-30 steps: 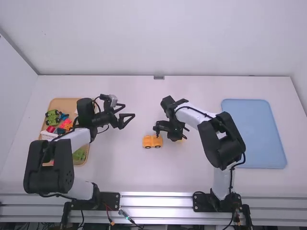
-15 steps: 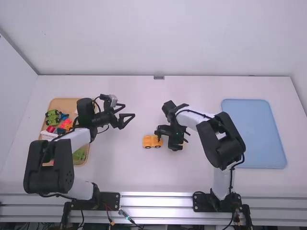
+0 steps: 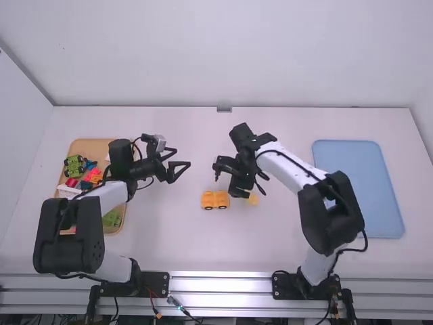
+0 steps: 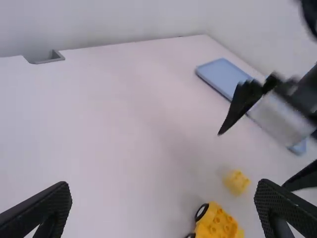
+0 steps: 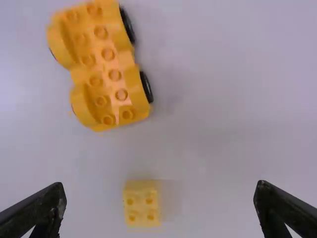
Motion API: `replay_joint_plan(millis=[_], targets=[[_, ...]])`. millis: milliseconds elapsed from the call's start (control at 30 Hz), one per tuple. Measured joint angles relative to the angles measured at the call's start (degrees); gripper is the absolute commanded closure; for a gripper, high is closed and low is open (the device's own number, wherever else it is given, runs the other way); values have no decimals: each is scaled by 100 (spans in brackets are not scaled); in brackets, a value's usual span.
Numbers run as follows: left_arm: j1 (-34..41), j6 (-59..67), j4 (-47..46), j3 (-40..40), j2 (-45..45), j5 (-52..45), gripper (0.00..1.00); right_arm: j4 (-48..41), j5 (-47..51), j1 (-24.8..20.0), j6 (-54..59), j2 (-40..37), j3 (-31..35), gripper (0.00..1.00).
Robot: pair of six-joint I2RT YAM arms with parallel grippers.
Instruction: Assemble lego blocks to make yellow taxi
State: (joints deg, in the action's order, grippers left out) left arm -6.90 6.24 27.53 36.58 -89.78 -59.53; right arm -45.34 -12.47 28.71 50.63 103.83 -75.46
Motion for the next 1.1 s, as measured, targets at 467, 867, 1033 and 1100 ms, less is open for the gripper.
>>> replay_joint_plan(millis=[467,867,1033,1100], targets=[[393,3174,-1967,0,0,-809,1,1799,-2011,-1425,966,-1062,1692,1],[1005,4500,-1816,-354,0,-516,1,4098,-2634,-1609,1233,-1062,3204,1],[1008,4822,-935,-946,0,-474,1,4656,-2898,-1543,1255,-1062,3587,1],[1008,4815,-734,-1036,-2,-476,1,4717,-3042,-1596,1287,-1062,3668,1]])
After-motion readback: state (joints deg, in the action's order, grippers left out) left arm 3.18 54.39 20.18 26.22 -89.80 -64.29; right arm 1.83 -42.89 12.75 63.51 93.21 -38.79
